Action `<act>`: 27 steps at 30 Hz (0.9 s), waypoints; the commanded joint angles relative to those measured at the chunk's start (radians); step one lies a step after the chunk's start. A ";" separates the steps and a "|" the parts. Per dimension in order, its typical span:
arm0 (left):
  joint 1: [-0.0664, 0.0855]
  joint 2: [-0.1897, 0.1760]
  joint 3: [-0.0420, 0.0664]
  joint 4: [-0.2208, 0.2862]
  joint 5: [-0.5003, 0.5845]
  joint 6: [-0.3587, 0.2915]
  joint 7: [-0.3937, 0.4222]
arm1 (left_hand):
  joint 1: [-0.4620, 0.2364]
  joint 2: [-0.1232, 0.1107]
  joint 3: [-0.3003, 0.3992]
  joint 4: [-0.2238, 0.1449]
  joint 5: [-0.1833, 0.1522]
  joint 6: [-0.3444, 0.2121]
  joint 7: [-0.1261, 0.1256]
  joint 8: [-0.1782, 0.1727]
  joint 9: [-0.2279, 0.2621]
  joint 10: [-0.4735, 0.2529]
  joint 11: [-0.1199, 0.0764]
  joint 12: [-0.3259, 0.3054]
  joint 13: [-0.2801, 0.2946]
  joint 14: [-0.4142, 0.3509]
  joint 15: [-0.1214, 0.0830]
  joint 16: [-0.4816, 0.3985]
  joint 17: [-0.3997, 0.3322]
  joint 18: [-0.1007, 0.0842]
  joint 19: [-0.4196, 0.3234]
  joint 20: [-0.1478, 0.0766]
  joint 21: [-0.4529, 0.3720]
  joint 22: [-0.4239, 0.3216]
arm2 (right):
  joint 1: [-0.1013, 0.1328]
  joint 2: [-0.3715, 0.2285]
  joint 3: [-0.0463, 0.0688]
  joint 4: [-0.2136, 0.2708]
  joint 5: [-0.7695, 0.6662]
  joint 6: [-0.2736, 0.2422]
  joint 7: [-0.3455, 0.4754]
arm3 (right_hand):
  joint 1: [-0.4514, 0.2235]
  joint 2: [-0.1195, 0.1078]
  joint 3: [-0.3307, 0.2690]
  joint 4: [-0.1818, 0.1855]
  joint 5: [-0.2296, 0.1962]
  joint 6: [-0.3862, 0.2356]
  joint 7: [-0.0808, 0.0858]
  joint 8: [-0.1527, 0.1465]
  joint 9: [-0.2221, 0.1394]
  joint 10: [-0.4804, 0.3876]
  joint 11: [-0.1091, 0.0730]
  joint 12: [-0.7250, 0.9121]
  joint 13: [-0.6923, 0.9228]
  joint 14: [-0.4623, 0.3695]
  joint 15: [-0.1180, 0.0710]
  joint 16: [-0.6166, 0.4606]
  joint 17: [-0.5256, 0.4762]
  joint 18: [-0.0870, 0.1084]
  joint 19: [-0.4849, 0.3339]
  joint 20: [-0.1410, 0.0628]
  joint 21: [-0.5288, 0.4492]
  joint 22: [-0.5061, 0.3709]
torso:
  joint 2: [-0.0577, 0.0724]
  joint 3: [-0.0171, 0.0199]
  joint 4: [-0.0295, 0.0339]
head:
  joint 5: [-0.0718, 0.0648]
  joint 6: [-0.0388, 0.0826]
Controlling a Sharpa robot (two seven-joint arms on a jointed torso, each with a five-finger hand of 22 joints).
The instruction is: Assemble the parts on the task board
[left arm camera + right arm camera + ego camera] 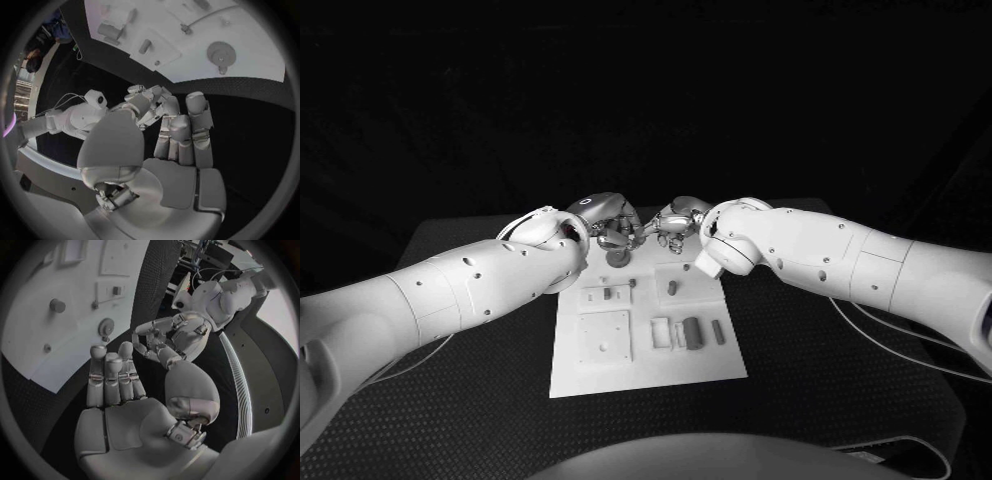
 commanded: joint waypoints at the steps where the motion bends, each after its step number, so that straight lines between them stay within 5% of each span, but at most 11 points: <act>1: 0.001 0.002 0.001 0.003 0.006 -0.004 0.000 | 0.002 0.011 0.004 0.002 -0.001 0.000 0.006 -0.004 0.001 0.007 -0.002 -0.005 0.002 0.008 0.002 -0.002 0.001 0.021 0.000 -0.009 0.005 0.018 | -0.001 0.001 0.000 0.000 -0.010 0.025 -0.004 | 0.001 0.011 0.001 -0.009 0.001 0.009 0.005 0.005 0.001 0.000 -0.004 0.005 -0.002 0.001 -0.007 0.005 0.000 0.030 0.001 -0.007 -0.001 0.014 | 0.000 -0.0001 -0.0002 | 0.000 0.000; 27: 0.001 0.004 0.001 0.008 0.006 0.004 -0.003 | 0.000 0.012 0.003 0.002 -0.002 -0.001 0.006 -0.004 0.000 0.009 -0.002 -0.006 0.003 0.010 0.002 -0.002 0.002 0.021 0.001 -0.009 0.005 0.018 | -0.003 0.009 -0.003 -0.005 -0.008 0.056 0.018 | 0.033 0.108 0.009 -0.060 0.003 0.060 -0.010 0.034 0.018 0.012 -0.017 0.004 -0.012 0.004 -0.019 0.005 -0.002 0.030 -0.001 -0.004 0.003 0.016 | 0.001 0.0000 0.0002 | 0.002 -0.003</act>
